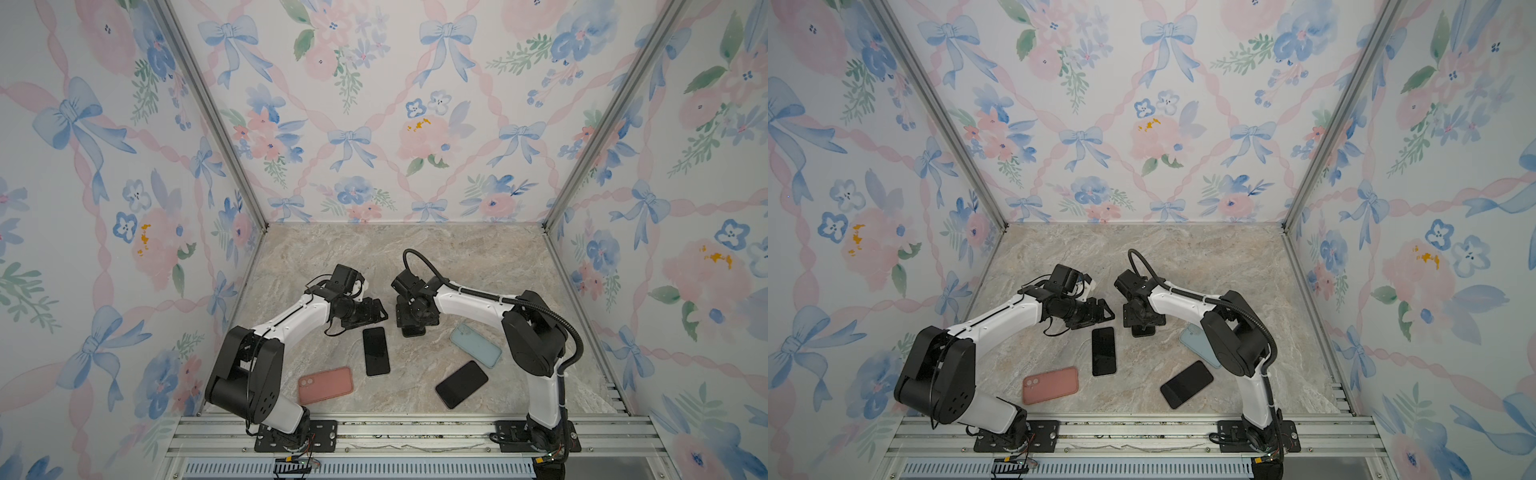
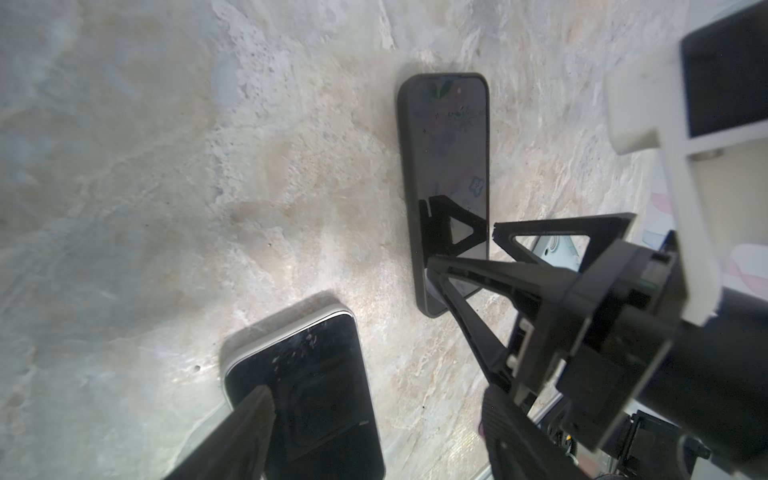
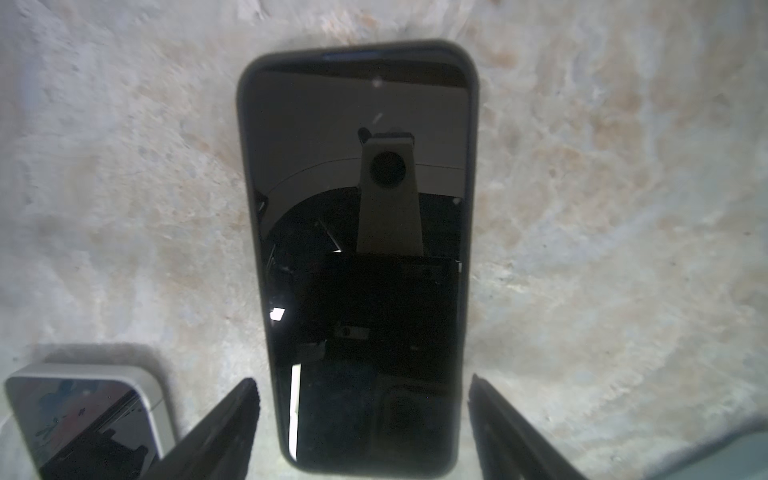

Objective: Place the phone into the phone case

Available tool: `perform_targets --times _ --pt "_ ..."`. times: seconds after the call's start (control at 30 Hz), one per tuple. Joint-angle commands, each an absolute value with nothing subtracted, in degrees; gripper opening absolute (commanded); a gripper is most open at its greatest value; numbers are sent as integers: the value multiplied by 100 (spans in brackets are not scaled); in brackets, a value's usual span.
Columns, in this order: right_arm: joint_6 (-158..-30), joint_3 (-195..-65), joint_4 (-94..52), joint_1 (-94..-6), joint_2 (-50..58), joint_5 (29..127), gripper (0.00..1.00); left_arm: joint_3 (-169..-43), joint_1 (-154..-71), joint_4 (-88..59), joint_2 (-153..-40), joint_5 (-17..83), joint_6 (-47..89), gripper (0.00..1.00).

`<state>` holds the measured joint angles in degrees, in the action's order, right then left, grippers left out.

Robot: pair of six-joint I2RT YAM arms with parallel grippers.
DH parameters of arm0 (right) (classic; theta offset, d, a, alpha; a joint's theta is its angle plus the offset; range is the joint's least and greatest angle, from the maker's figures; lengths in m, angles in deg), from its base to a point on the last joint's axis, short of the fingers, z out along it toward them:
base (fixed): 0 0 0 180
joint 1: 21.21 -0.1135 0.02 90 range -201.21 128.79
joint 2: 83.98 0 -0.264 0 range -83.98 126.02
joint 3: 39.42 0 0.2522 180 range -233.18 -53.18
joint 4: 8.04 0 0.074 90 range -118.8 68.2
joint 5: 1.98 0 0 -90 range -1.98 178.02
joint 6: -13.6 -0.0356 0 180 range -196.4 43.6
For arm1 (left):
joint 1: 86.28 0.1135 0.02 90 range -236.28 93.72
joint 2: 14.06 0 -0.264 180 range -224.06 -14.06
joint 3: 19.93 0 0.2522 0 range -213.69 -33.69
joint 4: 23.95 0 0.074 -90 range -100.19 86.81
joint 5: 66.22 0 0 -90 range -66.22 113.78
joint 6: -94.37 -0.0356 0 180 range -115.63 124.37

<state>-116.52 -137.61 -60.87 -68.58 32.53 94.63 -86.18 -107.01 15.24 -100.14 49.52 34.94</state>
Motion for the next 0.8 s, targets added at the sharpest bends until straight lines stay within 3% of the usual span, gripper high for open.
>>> perform_targets --times 0.0,0.4,0.77 --pt "-11683 -13967 -6348 -6938 3444 9638 83 -8515 -10632 1602 -9905 4953 3405 85" --pt "-11736 -14086 -6504 -7021 3808 9765 83 -8501 -10535 1608 -9964 4980 3381 87" --pt "-11806 -14139 -6487 -6923 3597 9714 65 -8664 -10536 1609 -10086 4962 3407 88"
